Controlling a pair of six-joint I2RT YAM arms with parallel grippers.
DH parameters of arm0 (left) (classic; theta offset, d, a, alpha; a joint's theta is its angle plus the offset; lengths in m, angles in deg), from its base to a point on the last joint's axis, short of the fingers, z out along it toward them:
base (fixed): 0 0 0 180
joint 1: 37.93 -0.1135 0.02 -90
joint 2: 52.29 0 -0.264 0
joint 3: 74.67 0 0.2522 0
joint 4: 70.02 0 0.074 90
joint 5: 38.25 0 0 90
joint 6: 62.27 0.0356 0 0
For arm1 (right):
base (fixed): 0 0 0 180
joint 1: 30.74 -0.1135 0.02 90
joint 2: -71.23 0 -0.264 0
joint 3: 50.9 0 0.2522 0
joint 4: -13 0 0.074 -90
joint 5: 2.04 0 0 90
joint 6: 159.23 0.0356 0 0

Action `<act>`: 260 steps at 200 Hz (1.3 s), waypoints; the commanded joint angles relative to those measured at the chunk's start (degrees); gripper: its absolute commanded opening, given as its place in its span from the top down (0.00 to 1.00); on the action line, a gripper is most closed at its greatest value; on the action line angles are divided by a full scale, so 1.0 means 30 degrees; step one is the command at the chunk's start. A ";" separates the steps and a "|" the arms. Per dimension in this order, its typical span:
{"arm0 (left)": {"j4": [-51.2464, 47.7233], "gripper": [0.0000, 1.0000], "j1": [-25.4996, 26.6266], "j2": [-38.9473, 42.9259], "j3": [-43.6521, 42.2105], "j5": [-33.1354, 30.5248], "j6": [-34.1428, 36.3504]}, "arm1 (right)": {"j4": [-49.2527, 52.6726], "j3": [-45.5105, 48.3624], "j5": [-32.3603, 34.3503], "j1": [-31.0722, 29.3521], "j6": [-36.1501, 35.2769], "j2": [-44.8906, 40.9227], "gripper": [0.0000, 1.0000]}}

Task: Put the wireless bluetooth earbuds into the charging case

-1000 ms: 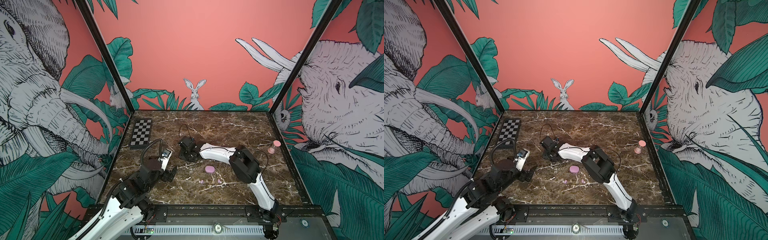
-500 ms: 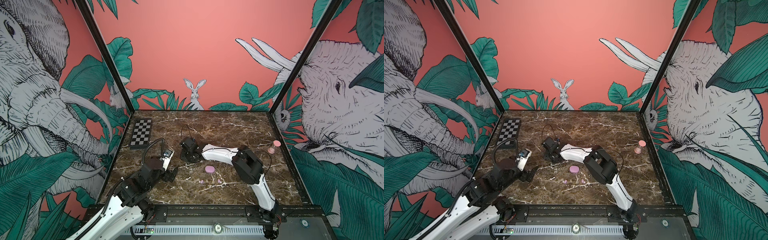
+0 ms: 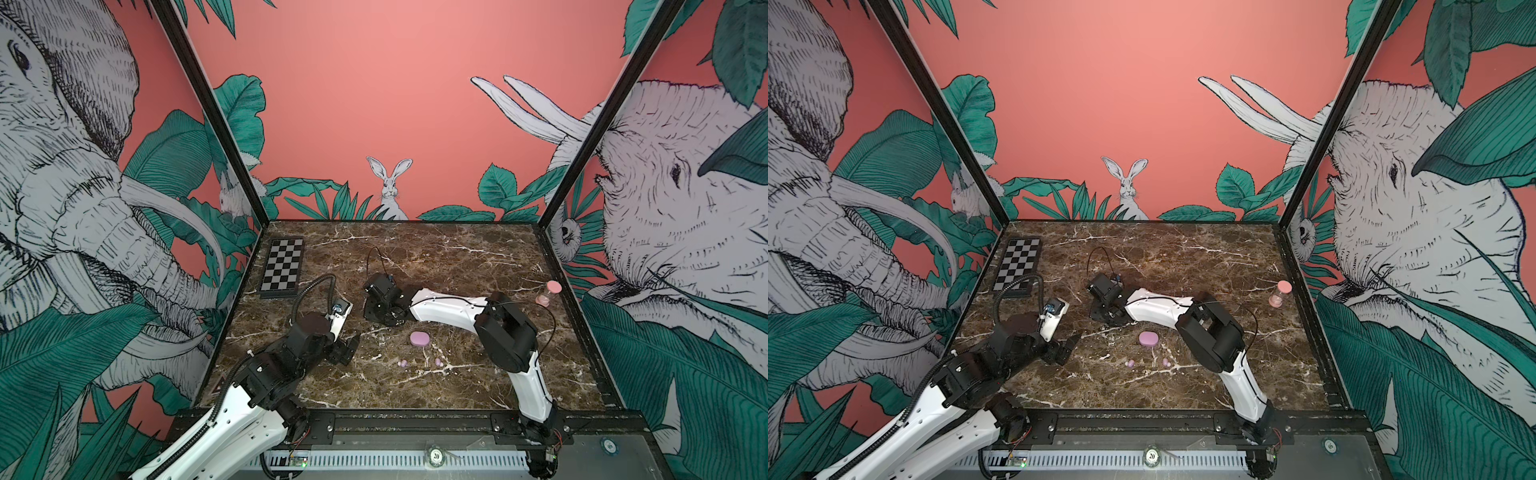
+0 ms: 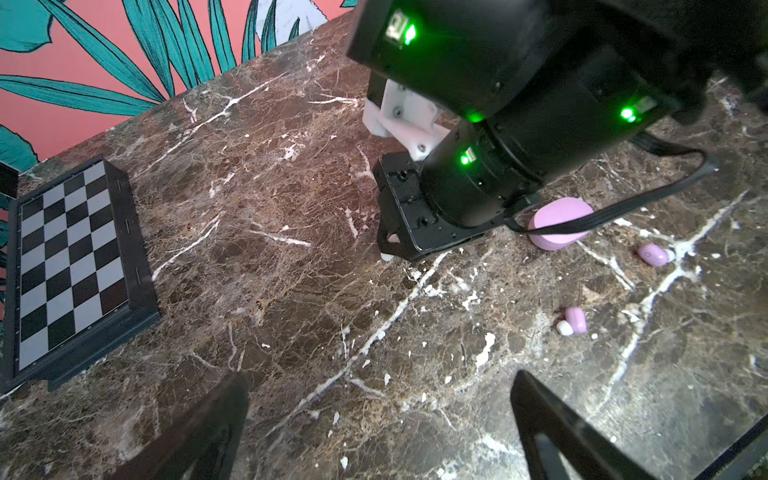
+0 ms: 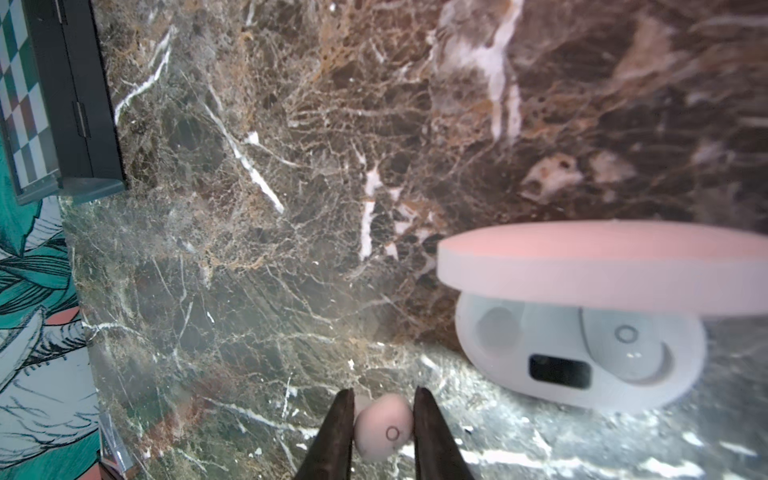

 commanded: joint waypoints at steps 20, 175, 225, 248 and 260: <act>0.0130 0.01 0.0045 -0.0363 -0.0145 0.0612 0.0031 | 0.0100 0.0361 0.0832 -0.0117 -0.0672 -0.1262 0.75; -0.0235 0.01 0.0044 -0.0883 0.0371 0.0335 -0.0047 | 0.1351 -0.0185 0.1132 -0.0076 -0.3894 -0.1586 0.70; 0.0042 0.01 0.0016 0.1477 -0.0210 -0.2594 -0.0276 | 0.1586 -0.2437 -0.0760 -0.0159 -0.5142 -0.0008 0.52; -0.0048 0.01 0.0042 0.1397 -0.0112 -0.3102 -0.0343 | 0.2263 -0.4294 -0.1350 -0.0189 -0.5784 0.1140 0.45; -0.0101 0.01 0.0021 0.1281 -0.0079 -0.3182 -0.0368 | 0.2443 -0.5249 -0.1747 -0.0240 -0.6110 0.1853 0.44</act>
